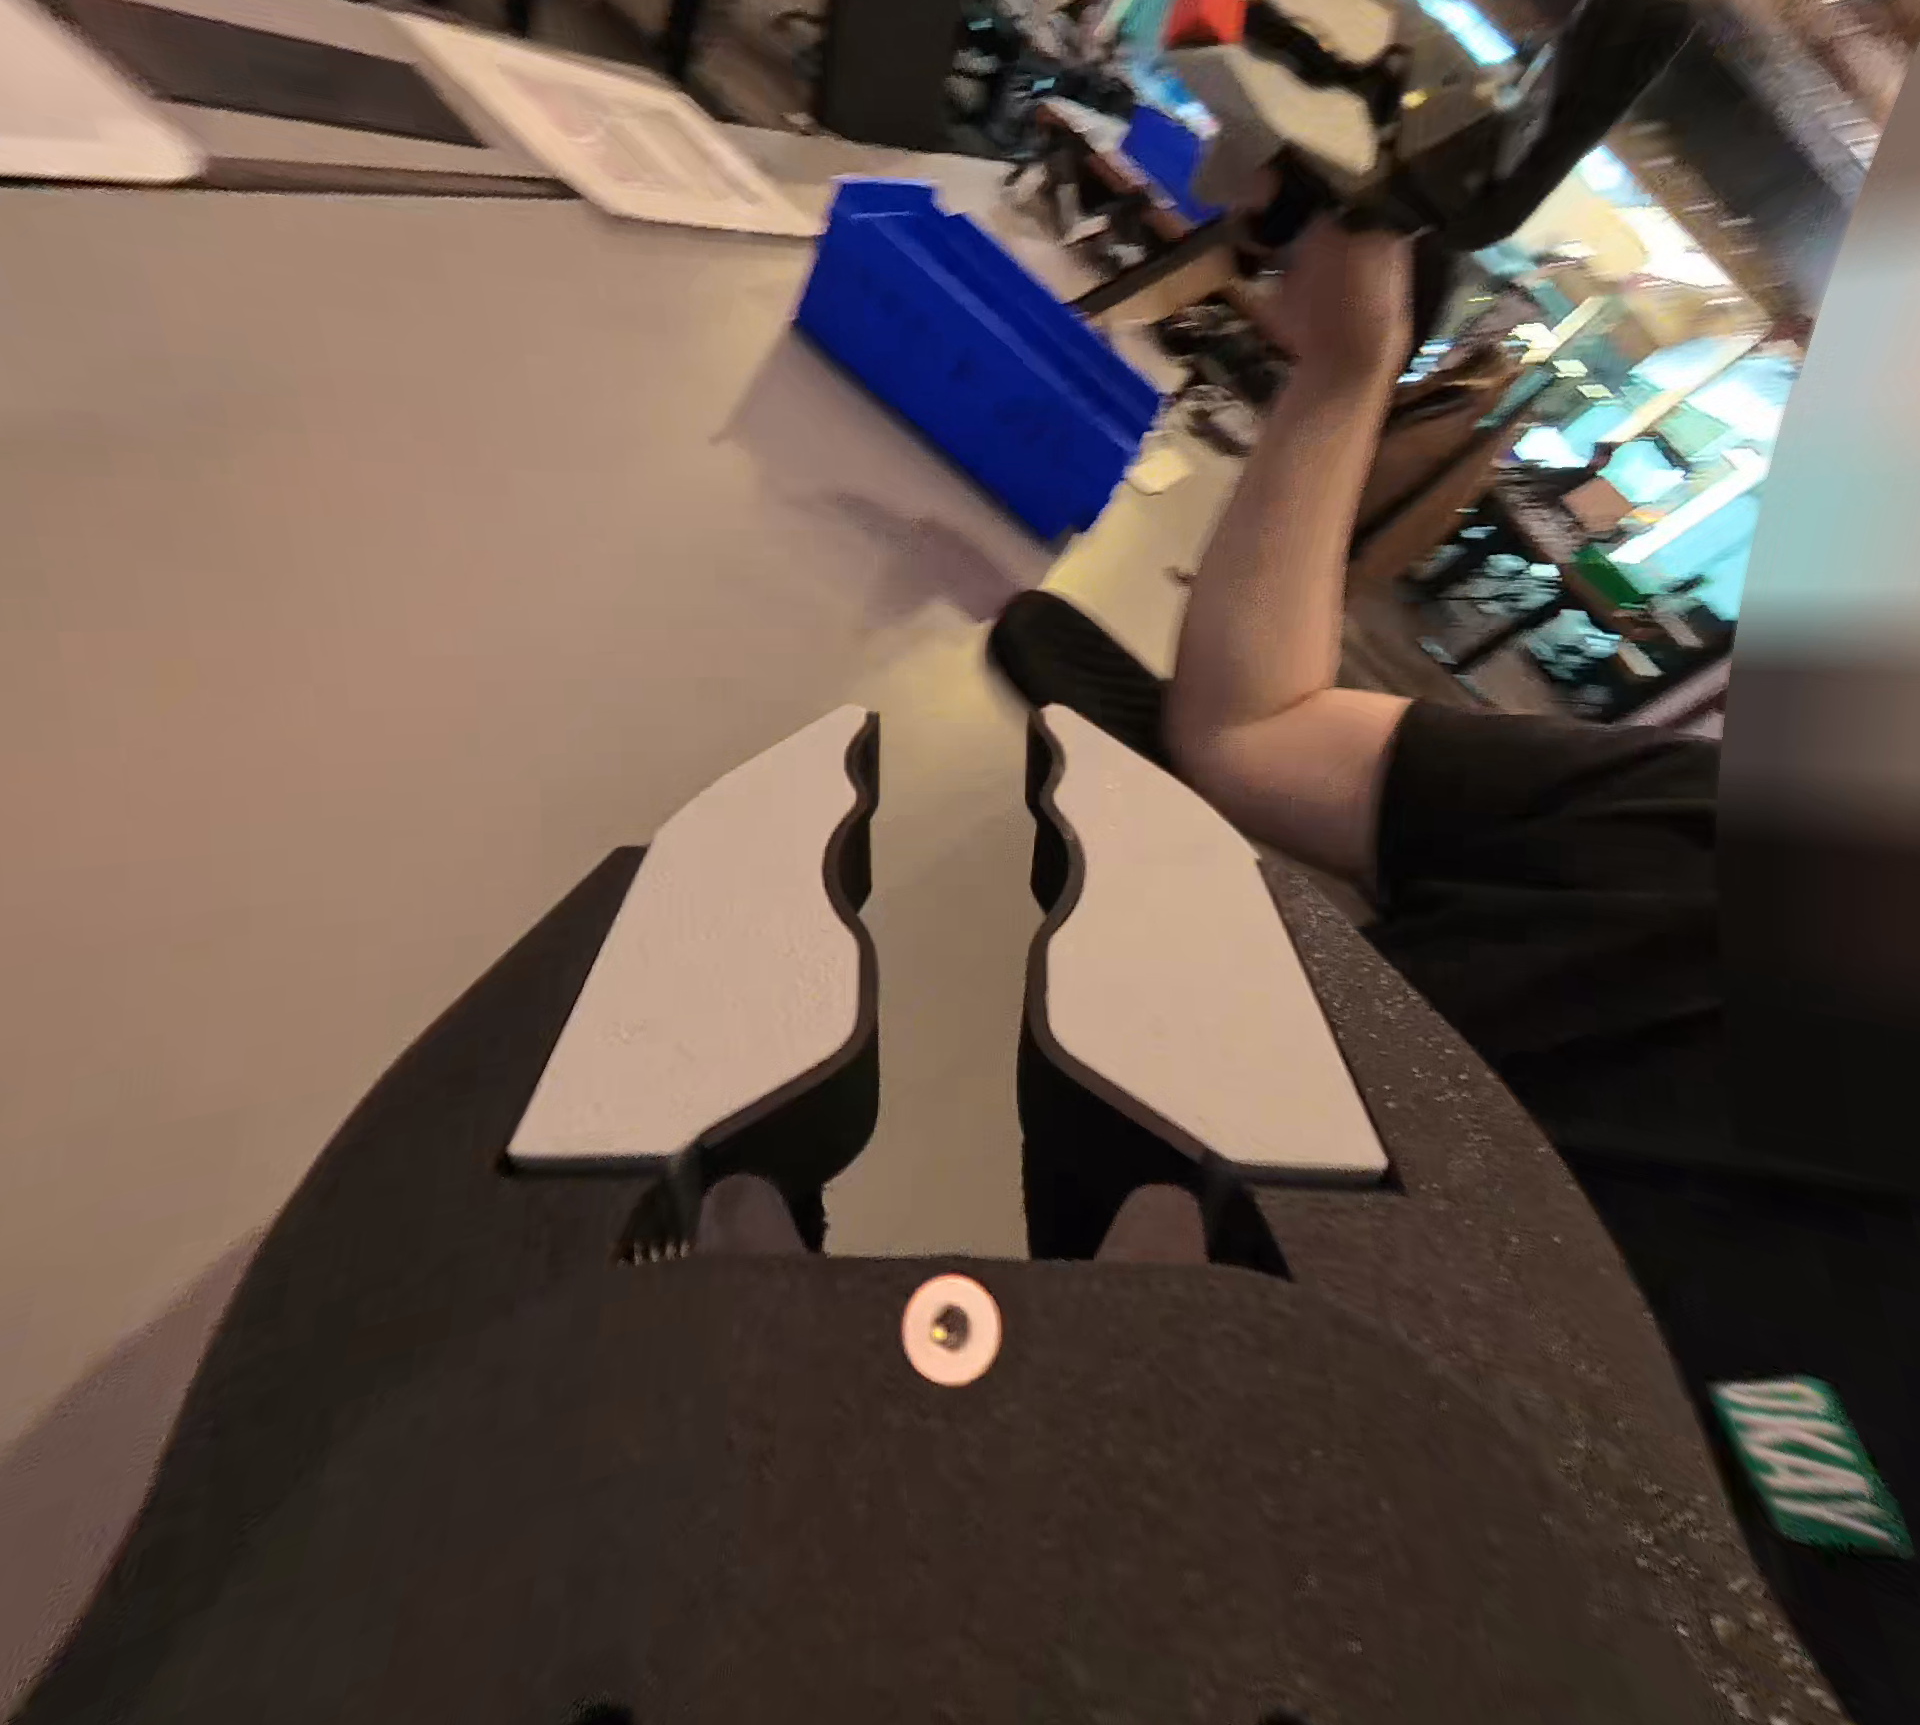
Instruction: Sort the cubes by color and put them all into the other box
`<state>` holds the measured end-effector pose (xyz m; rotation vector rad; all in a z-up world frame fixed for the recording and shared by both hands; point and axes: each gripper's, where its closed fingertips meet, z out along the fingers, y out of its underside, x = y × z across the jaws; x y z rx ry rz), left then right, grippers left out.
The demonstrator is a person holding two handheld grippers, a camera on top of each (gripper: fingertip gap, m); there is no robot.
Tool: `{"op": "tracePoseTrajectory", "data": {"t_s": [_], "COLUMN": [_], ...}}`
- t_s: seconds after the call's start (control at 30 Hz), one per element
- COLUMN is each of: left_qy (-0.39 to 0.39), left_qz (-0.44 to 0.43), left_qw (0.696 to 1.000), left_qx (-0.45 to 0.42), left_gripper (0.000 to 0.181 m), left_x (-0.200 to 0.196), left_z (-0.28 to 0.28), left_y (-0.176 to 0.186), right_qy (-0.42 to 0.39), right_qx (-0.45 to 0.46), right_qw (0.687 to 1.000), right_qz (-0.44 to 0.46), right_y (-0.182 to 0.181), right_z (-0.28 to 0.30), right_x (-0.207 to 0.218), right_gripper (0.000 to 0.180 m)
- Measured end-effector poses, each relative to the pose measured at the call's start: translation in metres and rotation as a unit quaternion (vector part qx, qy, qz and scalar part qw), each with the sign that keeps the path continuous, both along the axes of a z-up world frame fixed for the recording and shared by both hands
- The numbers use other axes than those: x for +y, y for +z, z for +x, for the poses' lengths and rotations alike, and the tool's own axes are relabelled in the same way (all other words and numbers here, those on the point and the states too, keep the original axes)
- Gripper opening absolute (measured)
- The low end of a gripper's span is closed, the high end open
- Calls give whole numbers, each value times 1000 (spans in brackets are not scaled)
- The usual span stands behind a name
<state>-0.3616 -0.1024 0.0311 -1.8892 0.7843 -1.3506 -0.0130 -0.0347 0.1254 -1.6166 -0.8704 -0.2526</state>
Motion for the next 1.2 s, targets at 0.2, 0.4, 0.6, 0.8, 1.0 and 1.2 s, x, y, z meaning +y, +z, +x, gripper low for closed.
{"op": "tracePoseTrajectory", "data": {"t_s": [0.2, 0.4, 0.6, 0.8, 1.0, 1.2], "left_qy": [97, 108, 115, 160, 258, 314], "left_qz": [23, 15, 15, 27, 75, 83], "left_qw": [994, 994, 993, 985, 952, 882], "left_qx": [37, 28, 35, 53, 150, 343], "left_gripper": [24, 21, 20, 23, 29, 29], "left_x": [9, 11, 13, 19, 41, 66], "left_z": [-30, -30, -30, -58, -137, -223], "left_y": [-19, -24, -26, -23, -6, -13], "right_qy": [-319, -336, -338, -330, -294, -261], "right_qx": [39, 140, 195, 210, 148, 99], "right_qw": [923, 883, 855, 895, 930, 946], "right_qz": [-211, -295, -342, -213, -162, -165], "right_y": [-119, -194, -221, -154, -114, -109], "right_z": [212, 251, 251, 251, 224, 198], "right_x": [-34, -35, -36, -34, -29, -11], "right_gripper": [22, 23, 37, 41, 41, 40]}}
